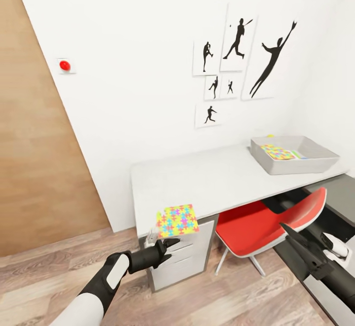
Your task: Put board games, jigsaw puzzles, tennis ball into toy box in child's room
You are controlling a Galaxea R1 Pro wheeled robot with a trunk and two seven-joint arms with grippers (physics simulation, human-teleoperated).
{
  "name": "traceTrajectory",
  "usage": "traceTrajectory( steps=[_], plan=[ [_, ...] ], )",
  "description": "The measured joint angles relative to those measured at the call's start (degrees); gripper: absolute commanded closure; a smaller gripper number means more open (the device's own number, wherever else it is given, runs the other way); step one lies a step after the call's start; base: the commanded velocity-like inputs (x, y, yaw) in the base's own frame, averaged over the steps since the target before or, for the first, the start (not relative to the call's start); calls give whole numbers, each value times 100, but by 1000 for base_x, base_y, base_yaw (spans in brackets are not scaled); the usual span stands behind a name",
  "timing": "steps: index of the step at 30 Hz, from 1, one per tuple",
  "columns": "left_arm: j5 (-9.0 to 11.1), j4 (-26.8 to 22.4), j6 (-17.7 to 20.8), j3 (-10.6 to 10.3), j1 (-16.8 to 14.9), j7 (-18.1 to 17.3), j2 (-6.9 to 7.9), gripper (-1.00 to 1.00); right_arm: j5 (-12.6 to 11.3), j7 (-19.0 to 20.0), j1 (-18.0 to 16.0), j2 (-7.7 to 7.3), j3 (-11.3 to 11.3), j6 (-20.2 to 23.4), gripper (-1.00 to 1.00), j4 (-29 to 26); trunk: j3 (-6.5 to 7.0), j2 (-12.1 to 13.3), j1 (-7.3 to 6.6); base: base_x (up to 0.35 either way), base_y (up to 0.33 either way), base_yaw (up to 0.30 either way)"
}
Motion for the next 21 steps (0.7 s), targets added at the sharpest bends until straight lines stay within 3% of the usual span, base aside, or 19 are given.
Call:
traceTrajectory(
  steps=[9,13,21],
  plan=[
    [0,1,0,-7,1,0,0,-100,-5,-76,0,-17,-2,5,-100,6,0,0,0,0,-3,262],
    [2,3,0,-16,0,0,0,-100,-6,-75,2,-17,-12,1,-100,6,0,0,1,-29,-86,60],
    [3,3,-1,-17,0,2,-1,-100,-7,-75,2,-13,-13,1,-100,4,0,1,1,-98,-247,9]
  ],
)
